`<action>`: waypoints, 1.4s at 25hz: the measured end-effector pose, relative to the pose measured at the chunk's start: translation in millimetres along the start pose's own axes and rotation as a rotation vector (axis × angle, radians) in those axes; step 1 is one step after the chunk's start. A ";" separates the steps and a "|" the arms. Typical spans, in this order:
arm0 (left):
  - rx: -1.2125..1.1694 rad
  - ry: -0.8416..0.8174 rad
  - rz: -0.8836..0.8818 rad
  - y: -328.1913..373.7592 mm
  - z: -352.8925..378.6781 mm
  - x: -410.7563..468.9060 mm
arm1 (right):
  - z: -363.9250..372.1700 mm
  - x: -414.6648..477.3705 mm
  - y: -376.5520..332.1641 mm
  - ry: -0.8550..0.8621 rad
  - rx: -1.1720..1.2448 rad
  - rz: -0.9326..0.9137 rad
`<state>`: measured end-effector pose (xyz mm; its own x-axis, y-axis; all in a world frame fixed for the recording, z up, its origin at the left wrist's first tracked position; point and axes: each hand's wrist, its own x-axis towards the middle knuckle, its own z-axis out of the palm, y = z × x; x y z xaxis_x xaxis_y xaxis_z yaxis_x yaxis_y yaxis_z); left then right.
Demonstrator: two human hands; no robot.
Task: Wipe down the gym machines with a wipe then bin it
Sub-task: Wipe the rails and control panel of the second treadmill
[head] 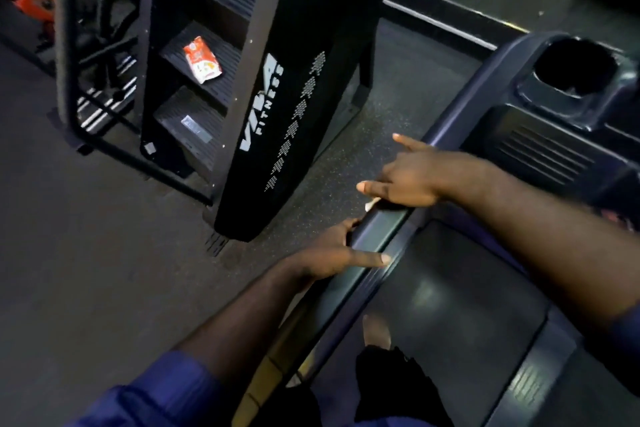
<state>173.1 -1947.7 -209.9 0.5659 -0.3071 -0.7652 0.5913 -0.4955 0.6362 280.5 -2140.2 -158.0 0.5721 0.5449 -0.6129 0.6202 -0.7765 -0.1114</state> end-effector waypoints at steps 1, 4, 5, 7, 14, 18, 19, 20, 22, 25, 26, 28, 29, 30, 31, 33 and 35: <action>0.052 0.004 0.010 5.1 3.9 3.8 | 20.8 -8.3 4.8 0.190 -0.014 0.032; 0.032 0.132 0.086 16.8 17.8 9.5 | 106.8 -29.4 -38.8 0.839 0.360 0.242; 0.025 0.196 0.118 16.9 23.3 11.2 | 132.8 -28.4 -66.6 0.979 0.659 0.312; 0.200 0.311 0.154 14.1 30.6 11.9 | 154.0 -12.0 -117.6 1.136 1.197 0.399; 0.562 0.436 0.215 8.7 35.5 -0.4 | 137.2 20.9 -175.6 1.344 1.926 0.692; 0.679 0.486 0.330 5.8 36.4 0.9 | 150.0 31.3 -188.6 1.336 1.638 0.694; 0.700 0.493 0.345 4.5 36.7 3.8 | 145.5 34.0 -175.5 1.388 1.668 0.640; 0.707 0.506 0.352 3.6 36.2 5.5 | 141.4 35.3 -159.2 1.435 1.784 0.562; 0.719 0.529 0.368 3.2 37.3 8.5 | 148.9 43.1 -144.2 1.420 2.018 0.476; 0.747 0.530 0.386 4.7 39.3 8.0 | 175.3 50.3 -202.9 1.414 2.014 0.446; 0.751 0.531 0.389 4.9 38.5 8.7 | 180.3 51.0 -218.6 1.440 1.922 0.397; 0.753 0.538 0.380 5.4 37.1 9.3 | 171.6 46.2 -202.9 1.526 1.798 0.305; 0.757 0.545 0.376 5.2 38.0 8.2 | 158.4 39.3 -180.4 1.524 1.785 0.247; 0.755 0.553 0.377 5.4 39.1 7.2 | 146.3 33.5 -155.5 1.508 1.807 0.242; 0.748 0.557 0.381 5.4 40.2 7.1 | 141.3 31.4 -135.5 1.507 1.878 0.259; 0.746 0.563 0.391 5.7 41.3 5.3 | 156.6 39.0 -146.7 1.443 2.041 0.292; 0.742 0.560 0.399 5.9 40.3 7.1 | 170.5 47.3 -199.5 1.442 2.056 0.369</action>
<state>157.5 -1985.6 -215.6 0.9451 -0.2298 -0.2324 -0.0987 -0.8784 0.4676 92.4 -2013.4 -298.1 0.8425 -0.4784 -0.2476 -0.0406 0.4019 -0.9148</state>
